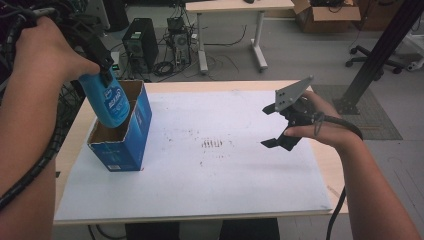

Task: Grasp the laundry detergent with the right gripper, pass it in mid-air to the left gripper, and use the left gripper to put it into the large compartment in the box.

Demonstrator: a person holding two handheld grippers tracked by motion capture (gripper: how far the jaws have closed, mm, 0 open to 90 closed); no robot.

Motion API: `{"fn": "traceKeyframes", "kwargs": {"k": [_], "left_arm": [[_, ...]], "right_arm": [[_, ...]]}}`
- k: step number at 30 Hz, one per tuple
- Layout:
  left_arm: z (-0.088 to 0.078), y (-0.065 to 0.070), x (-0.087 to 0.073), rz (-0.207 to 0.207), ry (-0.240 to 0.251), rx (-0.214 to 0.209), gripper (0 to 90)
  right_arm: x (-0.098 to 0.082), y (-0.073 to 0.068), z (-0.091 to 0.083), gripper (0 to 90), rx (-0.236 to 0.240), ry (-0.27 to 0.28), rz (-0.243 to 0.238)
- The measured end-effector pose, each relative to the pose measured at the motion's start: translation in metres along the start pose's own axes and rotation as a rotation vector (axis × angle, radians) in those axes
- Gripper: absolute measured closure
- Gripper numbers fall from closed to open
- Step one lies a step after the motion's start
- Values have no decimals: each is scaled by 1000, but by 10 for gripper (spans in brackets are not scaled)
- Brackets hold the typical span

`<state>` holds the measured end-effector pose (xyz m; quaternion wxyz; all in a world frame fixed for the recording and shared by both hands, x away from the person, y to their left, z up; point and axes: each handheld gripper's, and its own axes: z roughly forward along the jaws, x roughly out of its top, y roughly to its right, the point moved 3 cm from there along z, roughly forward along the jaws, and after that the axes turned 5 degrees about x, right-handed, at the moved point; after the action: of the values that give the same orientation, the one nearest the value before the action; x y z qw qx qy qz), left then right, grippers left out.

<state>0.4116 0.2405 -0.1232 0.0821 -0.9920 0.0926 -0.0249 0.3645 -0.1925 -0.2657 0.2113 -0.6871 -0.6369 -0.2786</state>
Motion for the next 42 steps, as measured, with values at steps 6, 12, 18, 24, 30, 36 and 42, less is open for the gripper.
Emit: {"fn": "traceKeyframes", "kwargs": {"k": [6, 12, 18, 24, 30, 36, 42], "left_arm": [[6, -11, 1, -36, -3, 6, 381], [16, -19, 1, -52, -9, -7, 381], [31, -23, 1, -72, -6, -10, 381], [49, -23, 4, -79, -28, -13, 380], [64, -23, 5, -84, -38, -22, 381], [81, -21, 5, -85, -44, -30, 381], [104, -15, 7, -82, -53, -28, 381]], "right_arm": [[0, 0, 0, 18, 2, 11, 2], [0, 1, 1, 20, -4, -21, -8], [4, 1, -2, 20, 0, -75, -18], [6, -1, -3, 20, 1, -79, -23], [4, -3, -4, 21, 0, -88, -18], [4, -3, -7, 21, -3, -90, -19], [7, -5, -7, 21, -4, -85, -27]]}}
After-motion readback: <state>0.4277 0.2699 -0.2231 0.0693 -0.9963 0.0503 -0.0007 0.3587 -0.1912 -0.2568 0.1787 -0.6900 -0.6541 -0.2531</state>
